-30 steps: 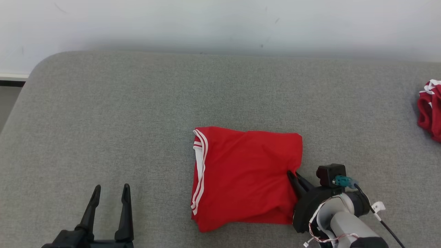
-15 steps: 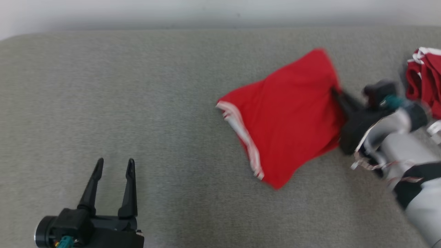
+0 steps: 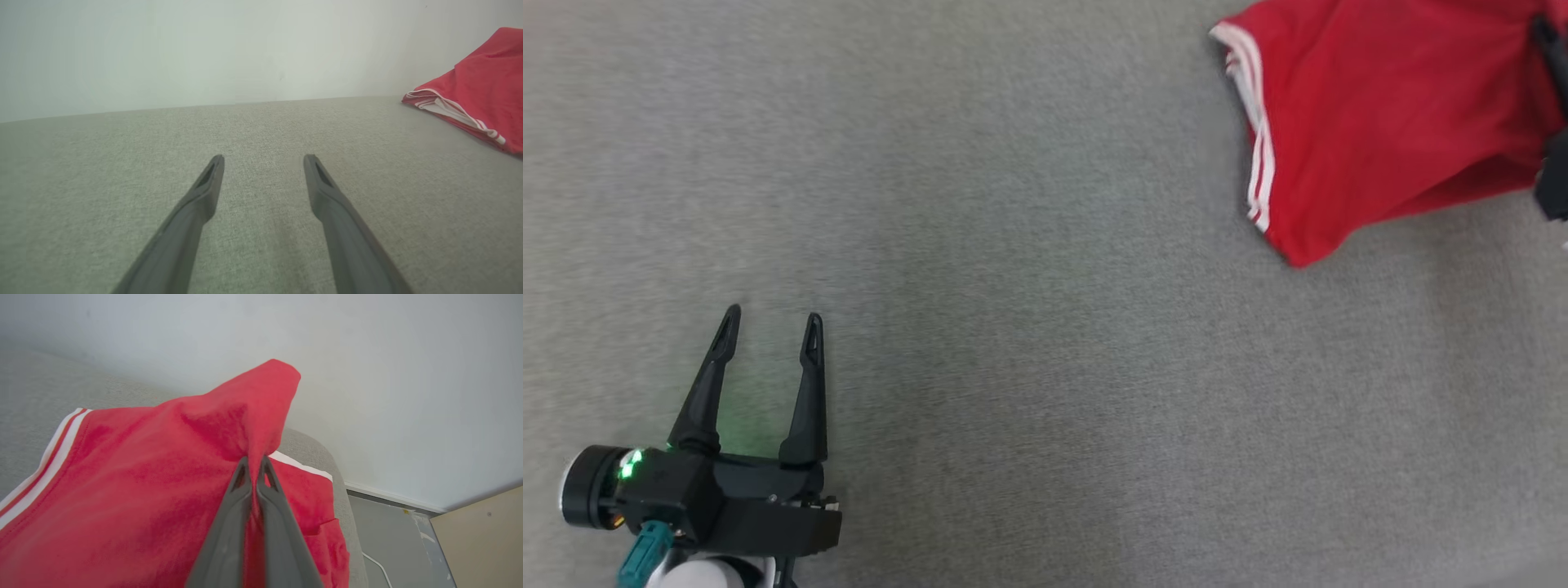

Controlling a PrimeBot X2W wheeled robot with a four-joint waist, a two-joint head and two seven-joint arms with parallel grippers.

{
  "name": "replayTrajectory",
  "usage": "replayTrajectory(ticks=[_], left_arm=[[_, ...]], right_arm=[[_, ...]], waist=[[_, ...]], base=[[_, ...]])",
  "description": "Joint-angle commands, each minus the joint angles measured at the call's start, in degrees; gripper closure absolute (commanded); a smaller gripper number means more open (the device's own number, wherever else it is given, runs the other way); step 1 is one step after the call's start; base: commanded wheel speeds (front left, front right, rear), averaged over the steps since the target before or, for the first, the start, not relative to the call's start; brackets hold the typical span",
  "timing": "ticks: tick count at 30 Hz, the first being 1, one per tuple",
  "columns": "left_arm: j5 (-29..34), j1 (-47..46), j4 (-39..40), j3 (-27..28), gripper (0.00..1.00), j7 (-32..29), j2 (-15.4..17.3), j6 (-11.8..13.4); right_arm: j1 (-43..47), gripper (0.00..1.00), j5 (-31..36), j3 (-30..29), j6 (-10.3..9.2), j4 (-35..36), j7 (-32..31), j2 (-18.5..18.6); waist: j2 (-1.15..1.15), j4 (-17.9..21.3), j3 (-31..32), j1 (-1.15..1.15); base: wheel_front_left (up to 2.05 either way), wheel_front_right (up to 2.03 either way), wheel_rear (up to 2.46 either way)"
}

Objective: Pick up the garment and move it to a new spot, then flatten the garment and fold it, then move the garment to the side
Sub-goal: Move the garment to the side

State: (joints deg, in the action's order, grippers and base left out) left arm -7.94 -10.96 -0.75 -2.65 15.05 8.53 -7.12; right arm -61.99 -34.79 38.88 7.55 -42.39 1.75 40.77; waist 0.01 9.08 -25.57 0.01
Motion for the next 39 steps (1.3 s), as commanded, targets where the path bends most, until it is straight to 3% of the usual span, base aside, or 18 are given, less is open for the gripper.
replayTrajectory(ticks=[1,8,15,22,23,24,31,39], left_arm=[[0.7,-1.1,0.4,0.0,0.0,0.1,0.5,-0.2],[1.0,-1.8,3.6,-0.2,0.0,-1.2,2.3,0.2],[1.1,-2.2,5.6,-1.5,0.0,-2.5,2.8,0.1],[0.9,-2.9,6.1,-1.7,0.0,-3.2,3.4,0.2],[0.9,-3.0,6.0,-1.7,0.0,-3.3,3.5,0.3],[0.9,-3.0,5.9,-1.7,0.0,-3.3,3.5,0.4],[0.4,-2.6,4.4,-1.6,0.0,-2.3,3.2,1.1],[-1.1,0.8,2.3,-0.7,0.0,-0.5,1.7,2.3]], right_arm=[[-0.8,1.0,-0.6,0.1,-0.16,0.0,-0.1,0.3],[-6.4,1.0,-1.2,2.0,-0.16,-2.0,-2.0,6.0],[-11.4,1.0,-0.2,4.2,-0.17,-5.3,-2.1,10.8],[-13.2,1.0,-1.5,4.5,-0.16,-11.2,-2.4,10.0],[-13.3,0.68,-1.5,4.7,-0.16,-11.8,-2.0,9.7],[-13.4,0.0,-1.3,4.8,-0.16,-12.4,-1.6,9.5],[-16.5,0.0,1.5,3.7,-0.16,-17.0,4.8,7.6],[-14.6,0.0,0.9,2.4,-0.16,-16.6,11.6,3.0]], waist=[[-0.01,4.6,-4.8,-0.01],[-0.01,7.2,-8.7,-0.01],[-0.01,6.9,-11.0,-0.01],[-0.01,5.8,-12.5,-0.01],[-0.01,5.7,-12.6,-0.01],[-0.01,5.6,-12.7,-0.01],[-0.01,4.3,-10.0,-0.01],[-0.01,2.2,-0.5,-0.01]], base=[[0.0,0.0,0.0],[0.0,0.0,0.0],[0.0,0.0,0.0],[0.0,0.0,0.0],[0.0,0.0,0.0],[0.0,0.0,0.0],[0.0,0.0,0.0],[0.0,0.0,0.0]])
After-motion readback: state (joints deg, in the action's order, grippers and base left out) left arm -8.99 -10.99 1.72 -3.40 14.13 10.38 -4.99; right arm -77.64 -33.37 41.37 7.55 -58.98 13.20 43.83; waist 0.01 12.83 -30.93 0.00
